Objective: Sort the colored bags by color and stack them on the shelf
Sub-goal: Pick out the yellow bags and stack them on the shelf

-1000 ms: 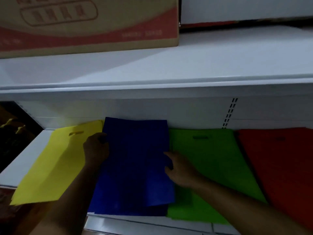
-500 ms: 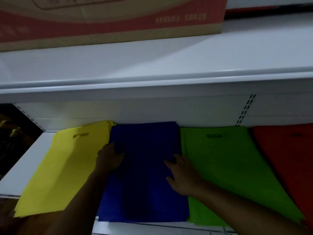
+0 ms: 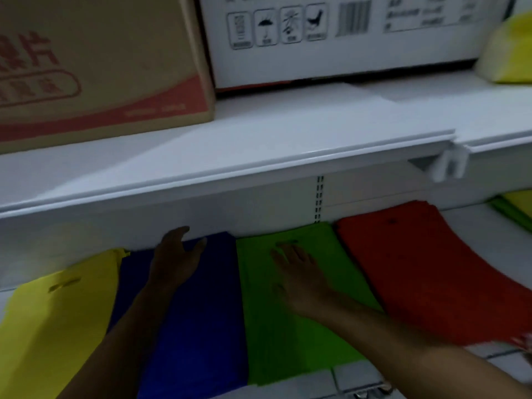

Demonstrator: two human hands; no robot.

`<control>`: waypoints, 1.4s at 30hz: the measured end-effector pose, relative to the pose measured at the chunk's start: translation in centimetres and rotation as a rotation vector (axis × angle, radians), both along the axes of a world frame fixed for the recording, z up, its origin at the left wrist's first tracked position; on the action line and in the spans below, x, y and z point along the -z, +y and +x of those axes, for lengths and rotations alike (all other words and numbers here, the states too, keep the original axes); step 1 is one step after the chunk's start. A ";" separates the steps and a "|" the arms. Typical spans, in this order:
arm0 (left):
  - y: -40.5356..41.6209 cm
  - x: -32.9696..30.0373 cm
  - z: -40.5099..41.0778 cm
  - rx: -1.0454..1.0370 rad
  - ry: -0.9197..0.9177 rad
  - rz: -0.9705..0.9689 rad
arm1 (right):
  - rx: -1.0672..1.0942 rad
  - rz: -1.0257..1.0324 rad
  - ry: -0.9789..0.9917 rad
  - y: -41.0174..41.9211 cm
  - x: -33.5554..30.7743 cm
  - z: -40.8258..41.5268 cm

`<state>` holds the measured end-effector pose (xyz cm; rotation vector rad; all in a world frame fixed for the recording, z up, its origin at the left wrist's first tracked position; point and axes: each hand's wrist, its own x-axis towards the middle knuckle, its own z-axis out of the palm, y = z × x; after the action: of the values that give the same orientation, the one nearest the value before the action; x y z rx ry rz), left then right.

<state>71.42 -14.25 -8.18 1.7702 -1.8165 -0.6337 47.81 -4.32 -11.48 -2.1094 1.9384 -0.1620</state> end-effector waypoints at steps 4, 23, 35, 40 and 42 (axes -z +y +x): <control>1.8 -2.8 -8.8 0.146 0.008 -0.048 | 0.098 -0.070 0.024 2.9 -1.4 -7.0; 17.7 -5.9 -51.6 0.555 -0.011 -0.039 | 0.515 -0.103 -0.041 23.3 -4.0 -42.3; 15.7 -3.3 -66.7 0.710 -0.006 0.070 | 0.764 0.010 -0.071 25.2 -2.7 -55.6; 15.4 0.1 -71.8 0.681 -0.001 0.212 | 0.799 0.024 -0.130 24.8 -0.5 -61.4; 15.0 1.6 -73.6 0.644 -0.007 0.251 | 0.788 0.014 -0.160 24.2 0.5 -63.9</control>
<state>-2.17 0.76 -9.82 1.2978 -2.4095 -1.1393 -16.13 19.90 -12.02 -1.1657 2.5280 -0.4452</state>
